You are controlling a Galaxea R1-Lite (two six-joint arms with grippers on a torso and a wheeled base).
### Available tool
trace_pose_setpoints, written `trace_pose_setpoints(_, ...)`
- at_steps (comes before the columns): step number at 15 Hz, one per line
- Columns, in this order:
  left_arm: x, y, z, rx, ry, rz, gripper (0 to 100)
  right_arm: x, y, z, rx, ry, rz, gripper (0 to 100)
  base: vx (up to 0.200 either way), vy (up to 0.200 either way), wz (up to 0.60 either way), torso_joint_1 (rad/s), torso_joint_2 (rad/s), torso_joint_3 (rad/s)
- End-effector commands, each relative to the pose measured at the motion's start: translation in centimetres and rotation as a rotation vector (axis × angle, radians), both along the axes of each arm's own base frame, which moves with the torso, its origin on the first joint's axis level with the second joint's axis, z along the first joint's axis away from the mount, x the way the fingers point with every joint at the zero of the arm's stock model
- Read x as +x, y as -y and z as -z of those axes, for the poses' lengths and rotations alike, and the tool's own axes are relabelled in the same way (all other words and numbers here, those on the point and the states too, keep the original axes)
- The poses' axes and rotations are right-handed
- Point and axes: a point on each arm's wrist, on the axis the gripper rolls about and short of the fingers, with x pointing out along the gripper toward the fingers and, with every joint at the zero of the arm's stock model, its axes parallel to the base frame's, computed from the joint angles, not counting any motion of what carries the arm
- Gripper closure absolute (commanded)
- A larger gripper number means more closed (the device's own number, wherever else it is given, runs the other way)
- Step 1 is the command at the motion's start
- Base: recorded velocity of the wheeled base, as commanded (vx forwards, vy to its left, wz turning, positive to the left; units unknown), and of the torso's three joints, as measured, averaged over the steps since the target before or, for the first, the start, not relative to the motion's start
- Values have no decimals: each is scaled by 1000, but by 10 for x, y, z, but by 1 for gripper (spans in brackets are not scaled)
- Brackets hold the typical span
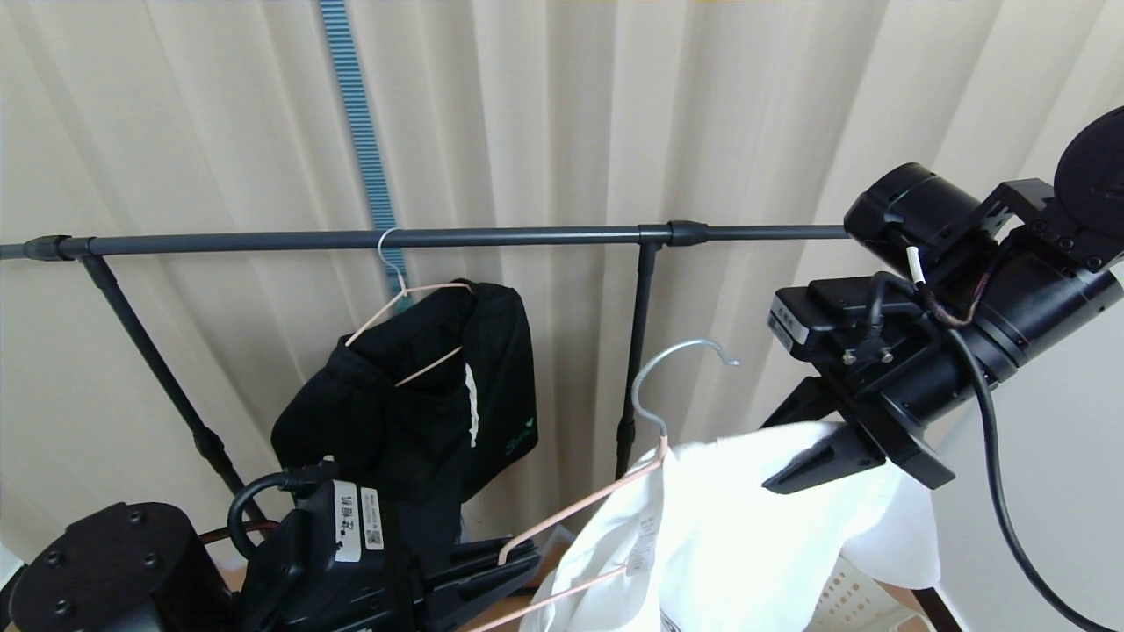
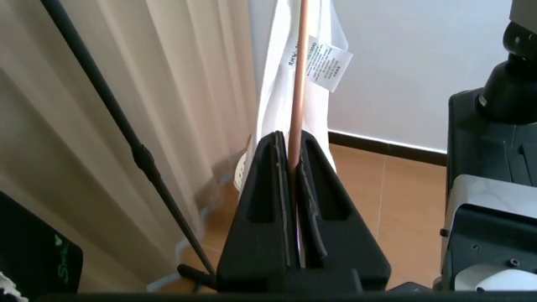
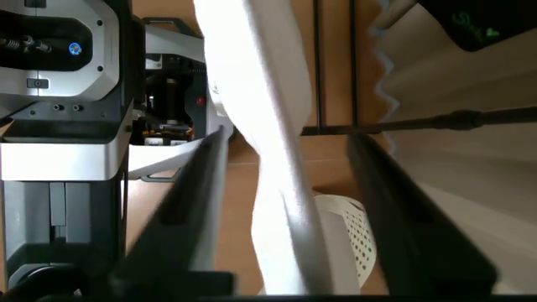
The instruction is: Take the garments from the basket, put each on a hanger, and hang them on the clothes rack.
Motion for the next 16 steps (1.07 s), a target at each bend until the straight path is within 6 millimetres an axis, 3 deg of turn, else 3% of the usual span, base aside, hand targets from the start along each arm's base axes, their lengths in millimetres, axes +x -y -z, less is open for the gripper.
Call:
trace_pose_setpoints(1,1,0,1,3,-4,-4,100,-2,0,-2,4,4,-3,100,0,0,0,0,0,0)
trace_pose_setpoints(13,1,-1,1,-1,14,-6,100,-15,6,-14,33,28,-9,100,0,0,0,0,0,0)
trace_pose_setpoints(14,2,0,2,2,10,-6,0,-16,6,-13,36,27,-10,100,0,0,0,0,0,0)
trace_pose_setpoints(16,2,0,6,12,-10,-8,0,-21,9,-14,35,24,-8,100,0,0,0,0,0,0)
